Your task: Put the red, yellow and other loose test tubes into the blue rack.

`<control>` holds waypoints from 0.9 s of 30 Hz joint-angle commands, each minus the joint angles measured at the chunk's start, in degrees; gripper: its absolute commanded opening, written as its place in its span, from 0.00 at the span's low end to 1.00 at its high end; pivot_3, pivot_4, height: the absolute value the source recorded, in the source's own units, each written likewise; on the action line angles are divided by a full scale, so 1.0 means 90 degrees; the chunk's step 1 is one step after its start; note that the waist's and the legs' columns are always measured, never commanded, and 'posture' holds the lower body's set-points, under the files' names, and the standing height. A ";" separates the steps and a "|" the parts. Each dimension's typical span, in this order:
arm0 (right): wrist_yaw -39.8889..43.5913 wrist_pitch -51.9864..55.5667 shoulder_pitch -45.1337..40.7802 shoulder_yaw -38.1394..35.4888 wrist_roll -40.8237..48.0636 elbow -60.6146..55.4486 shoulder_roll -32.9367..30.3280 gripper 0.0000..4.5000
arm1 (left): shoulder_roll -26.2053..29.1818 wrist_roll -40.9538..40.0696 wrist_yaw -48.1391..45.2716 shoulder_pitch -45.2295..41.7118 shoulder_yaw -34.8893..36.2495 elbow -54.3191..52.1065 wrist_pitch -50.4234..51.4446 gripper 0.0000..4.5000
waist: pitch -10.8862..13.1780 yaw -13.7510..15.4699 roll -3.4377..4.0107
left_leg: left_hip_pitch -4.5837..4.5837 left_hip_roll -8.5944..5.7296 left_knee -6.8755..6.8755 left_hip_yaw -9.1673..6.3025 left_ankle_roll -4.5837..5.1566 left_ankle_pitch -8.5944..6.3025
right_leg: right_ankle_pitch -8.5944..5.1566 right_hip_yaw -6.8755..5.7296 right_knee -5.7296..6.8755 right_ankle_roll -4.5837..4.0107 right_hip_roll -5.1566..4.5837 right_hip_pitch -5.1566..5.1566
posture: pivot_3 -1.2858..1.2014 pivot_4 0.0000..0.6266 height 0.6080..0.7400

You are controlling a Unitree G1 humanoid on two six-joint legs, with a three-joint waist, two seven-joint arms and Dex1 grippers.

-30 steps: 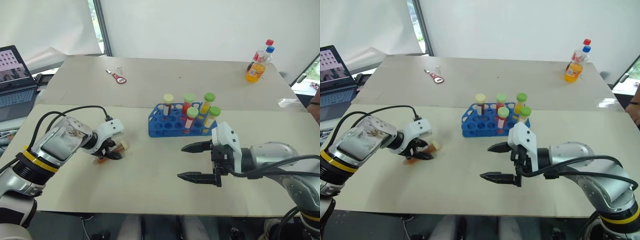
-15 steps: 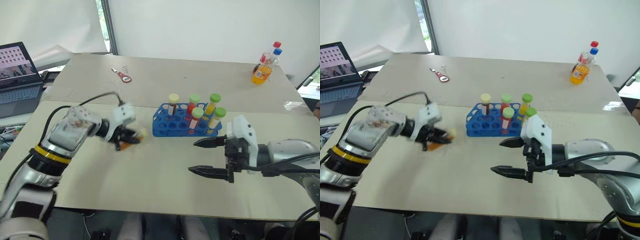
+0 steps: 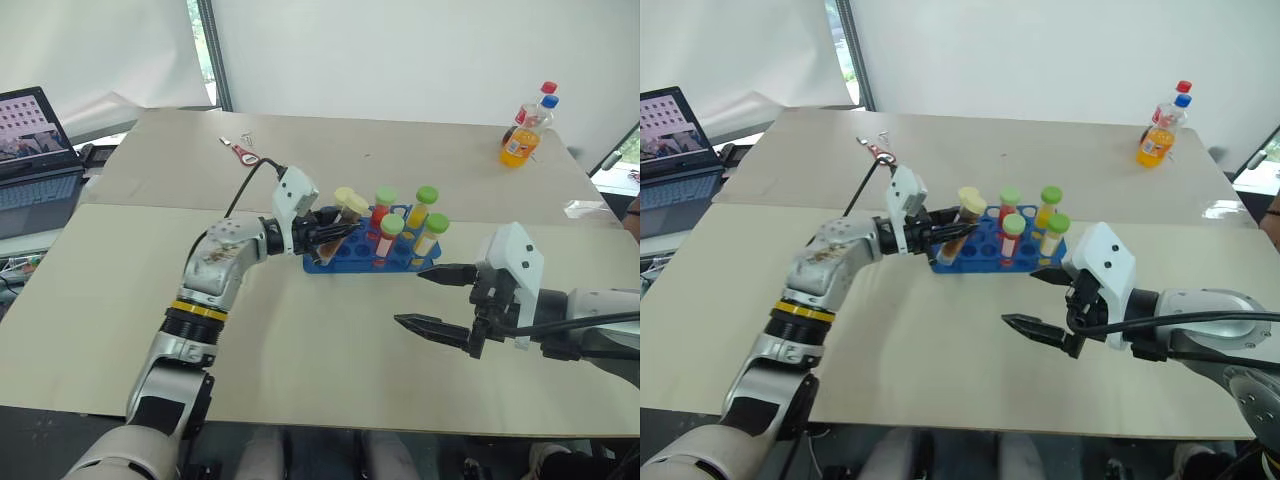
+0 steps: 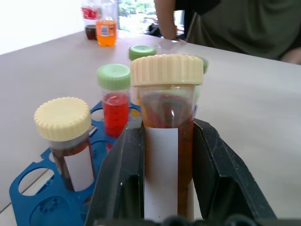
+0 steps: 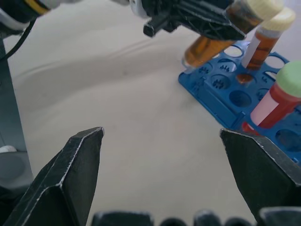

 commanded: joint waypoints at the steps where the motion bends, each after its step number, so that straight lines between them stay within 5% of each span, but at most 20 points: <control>1: -0.0370 0.0102 0.0021 -0.0399 0.0273 -0.0184 -0.0119 0.98 | -0.0261 0.0199 0.0178 -0.0369 0.0133 0.0550 -0.0921 0.19 | 0.0000 0.0007 0.0000 | -0.0001 0.0000 0.0000 0.0001 0.0000 0.0000 | 0.0001 0.0000 -0.0004 0.0002 0.0000 0.0000 | 0.52 0.24 1.00; 27: -0.1404 -0.0085 0.0974 -0.0985 0.1189 -0.0427 -0.0411 0.98 | -0.1241 0.0649 0.0917 -0.0330 0.0374 0.2176 -0.2813 0.19 | -0.0001 0.0000 -0.0001 | -0.0003 -0.0004 0.0001 -0.0009 0.0004 -0.0001 | 0.0006 0.0000 -0.0013 0.0011 -0.0003 0.0009 | 0.52 0.24 1.00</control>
